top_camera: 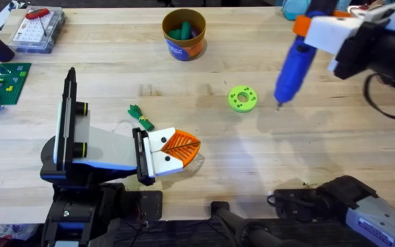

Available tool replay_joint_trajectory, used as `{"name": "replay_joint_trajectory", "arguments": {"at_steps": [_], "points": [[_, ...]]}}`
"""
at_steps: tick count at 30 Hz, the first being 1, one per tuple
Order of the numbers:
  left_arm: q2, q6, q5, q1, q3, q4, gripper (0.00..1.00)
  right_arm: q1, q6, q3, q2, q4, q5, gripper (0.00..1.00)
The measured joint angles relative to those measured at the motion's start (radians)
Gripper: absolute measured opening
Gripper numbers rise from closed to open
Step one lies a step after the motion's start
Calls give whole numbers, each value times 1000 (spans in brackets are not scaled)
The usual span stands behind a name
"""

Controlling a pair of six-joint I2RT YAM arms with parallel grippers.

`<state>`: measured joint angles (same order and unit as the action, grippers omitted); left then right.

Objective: Pick up the gripper from the table and insert it into the empty holder that is missing its gripper. Then pick up a screw, insert it into the mounting hole, and use the screwdriver to tighten it. Finally, clean up the table by picking up the vegetable and placing it into the bucket.

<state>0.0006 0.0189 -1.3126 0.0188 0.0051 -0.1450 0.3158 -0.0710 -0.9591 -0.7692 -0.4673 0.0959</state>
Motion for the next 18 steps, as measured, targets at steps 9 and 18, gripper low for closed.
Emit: {"name": "replay_joint_trajectory", "arguments": {"at_steps": [9, 18], "points": [[0, 0, -1, -1, 0, 0, 14, 30, -11, 23, 24, 112, 9, 48], [0, 0, -1, -1, 0, 0, 14, 33, -39, 22, -18, 604, 267, 47]]}}
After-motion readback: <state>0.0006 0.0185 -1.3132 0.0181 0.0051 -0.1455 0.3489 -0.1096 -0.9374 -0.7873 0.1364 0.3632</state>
